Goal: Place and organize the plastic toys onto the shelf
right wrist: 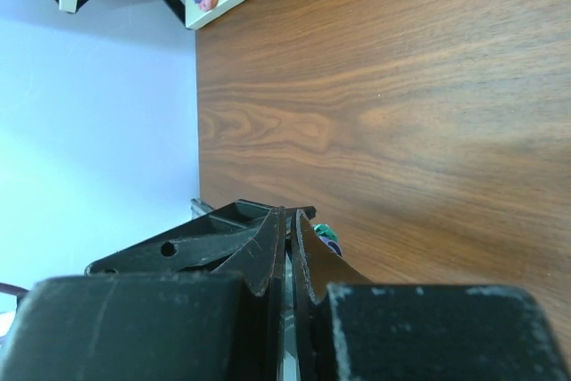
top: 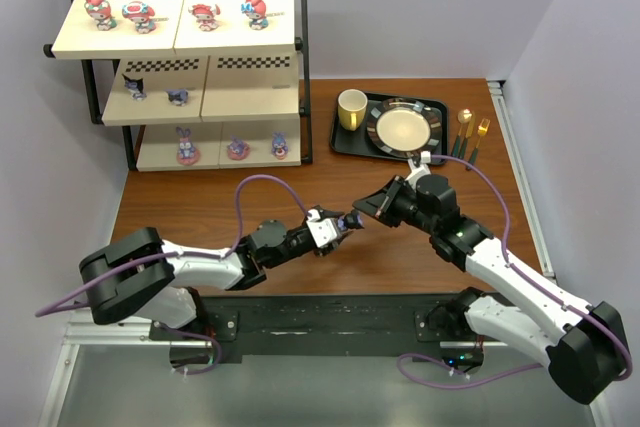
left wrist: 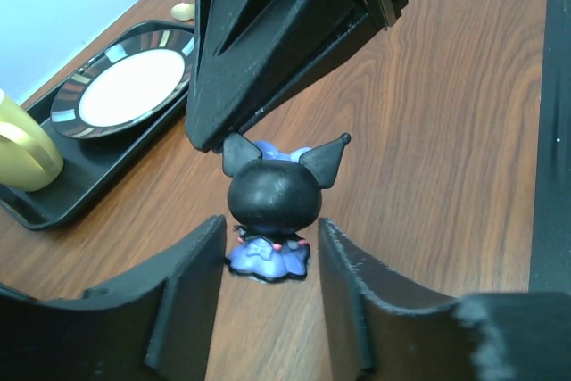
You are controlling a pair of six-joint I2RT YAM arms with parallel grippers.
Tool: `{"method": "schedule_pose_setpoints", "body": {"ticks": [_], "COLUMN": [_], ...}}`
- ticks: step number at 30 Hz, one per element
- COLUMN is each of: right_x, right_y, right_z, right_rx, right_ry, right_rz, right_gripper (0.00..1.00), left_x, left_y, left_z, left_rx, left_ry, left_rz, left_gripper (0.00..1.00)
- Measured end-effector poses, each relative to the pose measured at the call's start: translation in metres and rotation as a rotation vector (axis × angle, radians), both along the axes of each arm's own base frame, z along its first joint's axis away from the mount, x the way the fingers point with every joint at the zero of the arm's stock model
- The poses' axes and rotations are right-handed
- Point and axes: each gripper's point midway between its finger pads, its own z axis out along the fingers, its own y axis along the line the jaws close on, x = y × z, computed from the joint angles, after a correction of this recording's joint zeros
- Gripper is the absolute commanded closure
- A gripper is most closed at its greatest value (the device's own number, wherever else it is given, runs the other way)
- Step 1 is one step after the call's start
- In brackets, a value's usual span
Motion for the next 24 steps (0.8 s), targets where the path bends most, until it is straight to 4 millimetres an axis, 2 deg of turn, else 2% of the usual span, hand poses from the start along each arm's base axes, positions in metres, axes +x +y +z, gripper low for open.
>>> {"method": "schedule_pose_setpoints", "body": {"ticks": [2,6,7,9,10,12,15,19,24], "right_x": [-0.001,-0.002,-0.001,-0.001,-0.001,-0.001,-0.004,-0.011,-0.022], "right_y": [0.001,0.003,0.003,0.004,0.005,0.006,0.008,0.007,0.008], "right_z": [0.0,0.002,0.003,0.003,0.004,0.006,0.006,0.009,0.031], "right_rx": [0.002,0.008,0.01,0.011,0.013,0.014,-0.023,-0.096,-0.179], "right_ry": [0.0,-0.006,-0.008,-0.015,-0.021,-0.033,-0.089,-0.207,-0.438], "right_rz": [0.007,0.015,0.017,0.02,0.025,0.038,0.089,0.186,0.338], "right_gripper": [1.0,1.0,0.82,0.65,0.49,0.39,0.3,0.25,0.18], "left_x": [0.0,0.001,0.001,0.001,0.001,0.001,0.0,0.006,0.003], "left_y": [0.0,0.0,0.0,0.0,-0.001,0.0,0.003,0.021,0.039], "left_z": [0.0,0.0,0.001,0.002,0.002,0.003,0.002,0.001,0.014], "left_rx": [-0.004,-0.011,-0.016,-0.024,-0.028,-0.04,-0.067,-0.136,-0.238], "left_ry": [0.004,0.015,0.019,0.025,0.031,0.042,0.073,0.161,0.245], "left_rz": [0.003,0.007,0.009,0.013,0.013,0.014,0.001,-0.012,-0.056], "left_gripper": [0.67,0.9,0.93,0.95,0.96,0.96,0.96,0.96,0.96]}}
